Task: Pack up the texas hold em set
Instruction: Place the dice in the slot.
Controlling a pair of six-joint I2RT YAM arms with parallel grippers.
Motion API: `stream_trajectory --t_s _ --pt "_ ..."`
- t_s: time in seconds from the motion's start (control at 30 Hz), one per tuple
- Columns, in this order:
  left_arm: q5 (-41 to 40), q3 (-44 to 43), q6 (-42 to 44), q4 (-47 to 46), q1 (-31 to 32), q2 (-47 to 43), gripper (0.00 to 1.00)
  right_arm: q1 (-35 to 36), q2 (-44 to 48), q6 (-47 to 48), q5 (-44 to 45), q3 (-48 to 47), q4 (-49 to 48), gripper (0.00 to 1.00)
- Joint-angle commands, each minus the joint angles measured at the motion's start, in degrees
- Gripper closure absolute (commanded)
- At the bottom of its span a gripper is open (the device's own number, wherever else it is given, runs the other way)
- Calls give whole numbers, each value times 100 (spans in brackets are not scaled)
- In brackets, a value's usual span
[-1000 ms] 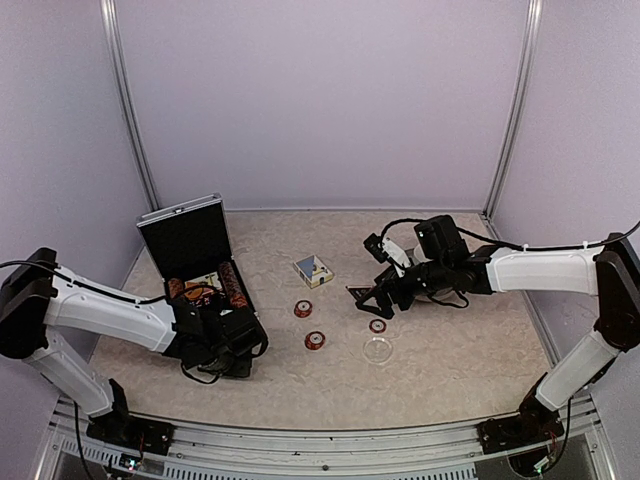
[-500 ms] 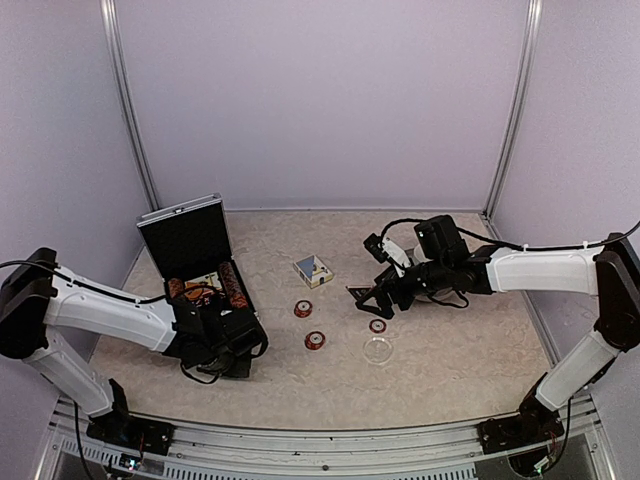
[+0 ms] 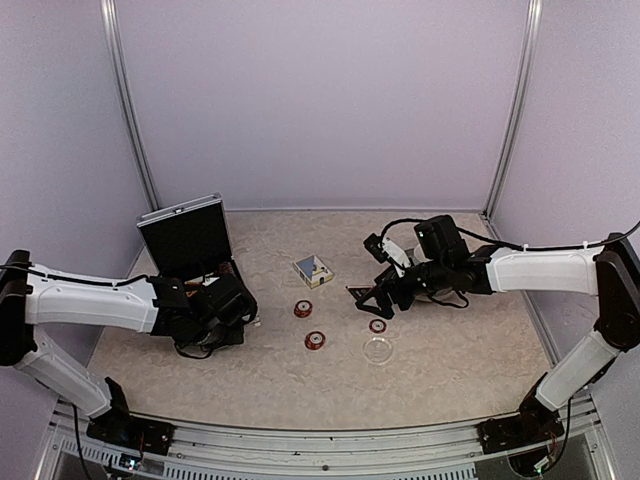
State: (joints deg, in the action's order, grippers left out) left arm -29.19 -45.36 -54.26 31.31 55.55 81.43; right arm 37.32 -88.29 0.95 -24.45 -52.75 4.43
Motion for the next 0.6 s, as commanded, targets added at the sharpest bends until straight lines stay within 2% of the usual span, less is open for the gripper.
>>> stream_trajectory --t_s 0.0,0.23,0.57 --pt "-416 -13 253 -433 -410 -233 87 -23 -4 -25 -55 -7 14 1" --pt "-507 148 602 -1296 -1141 -261 87 -24 -21 -25 -77 -16 10 1" --pt "-527 181 766 -2004 -1757 438 87 -27 -48 -15 -104 -25 32 1"
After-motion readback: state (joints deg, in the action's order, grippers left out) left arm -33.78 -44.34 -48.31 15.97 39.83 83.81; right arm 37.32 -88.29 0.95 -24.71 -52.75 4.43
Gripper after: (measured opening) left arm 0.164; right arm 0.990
